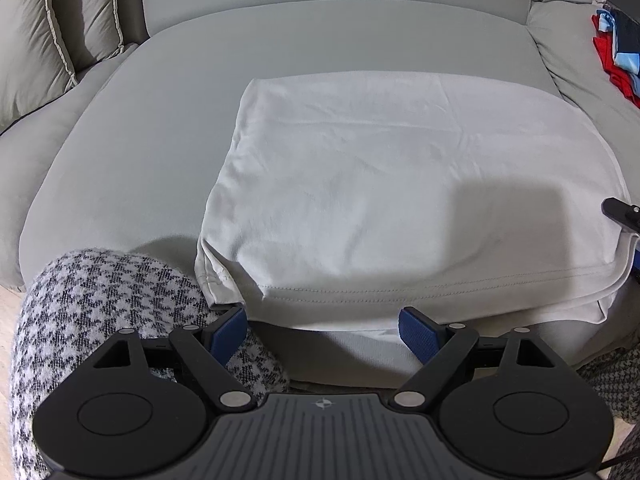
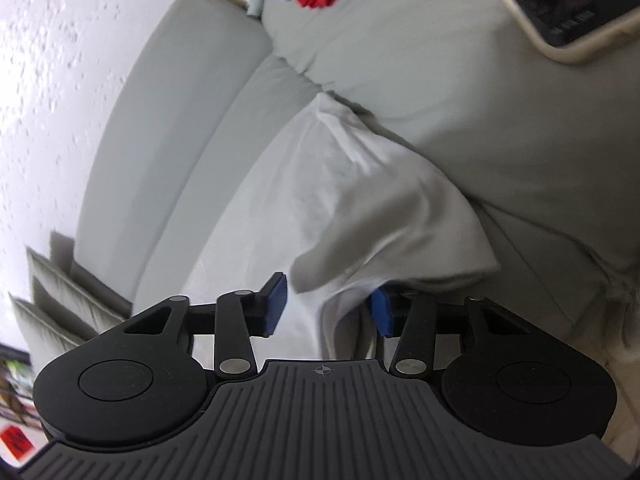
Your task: Fold clothes
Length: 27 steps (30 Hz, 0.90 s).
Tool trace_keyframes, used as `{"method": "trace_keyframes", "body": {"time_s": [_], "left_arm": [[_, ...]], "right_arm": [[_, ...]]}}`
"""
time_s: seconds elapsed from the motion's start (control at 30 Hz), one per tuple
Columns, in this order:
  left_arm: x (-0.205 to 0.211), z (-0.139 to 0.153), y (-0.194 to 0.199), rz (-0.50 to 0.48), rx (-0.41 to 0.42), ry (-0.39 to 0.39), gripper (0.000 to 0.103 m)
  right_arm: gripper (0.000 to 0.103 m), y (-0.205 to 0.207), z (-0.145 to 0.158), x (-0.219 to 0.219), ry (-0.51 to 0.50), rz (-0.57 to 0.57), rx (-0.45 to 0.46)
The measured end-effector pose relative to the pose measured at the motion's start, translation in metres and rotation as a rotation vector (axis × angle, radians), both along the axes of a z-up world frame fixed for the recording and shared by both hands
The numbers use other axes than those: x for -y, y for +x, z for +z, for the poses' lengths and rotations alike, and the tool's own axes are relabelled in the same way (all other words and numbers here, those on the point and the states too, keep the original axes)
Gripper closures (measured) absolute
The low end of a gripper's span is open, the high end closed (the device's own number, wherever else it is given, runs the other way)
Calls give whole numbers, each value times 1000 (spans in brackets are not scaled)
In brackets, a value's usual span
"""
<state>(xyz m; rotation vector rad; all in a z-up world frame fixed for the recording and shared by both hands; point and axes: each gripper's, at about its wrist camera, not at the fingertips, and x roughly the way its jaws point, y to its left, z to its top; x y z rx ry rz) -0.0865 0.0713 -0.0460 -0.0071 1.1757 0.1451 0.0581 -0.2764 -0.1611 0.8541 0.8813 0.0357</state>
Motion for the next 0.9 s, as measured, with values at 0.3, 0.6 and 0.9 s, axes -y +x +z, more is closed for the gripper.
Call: {"method": "trace_keyframes", "body": {"time_s": [0.3, 0.6, 0.9], "left_arm": [[-13, 11, -10, 32, 41, -28, 19], [-95, 73, -23, 131, 209, 44, 18], [-173, 83, -34, 290, 226, 12, 18]], "right_arm": [[97, -4, 31, -9, -220, 90, 7], [97, -7, 89, -73, -602, 275, 126], [97, -4, 116, -199, -959, 586, 271]]}}
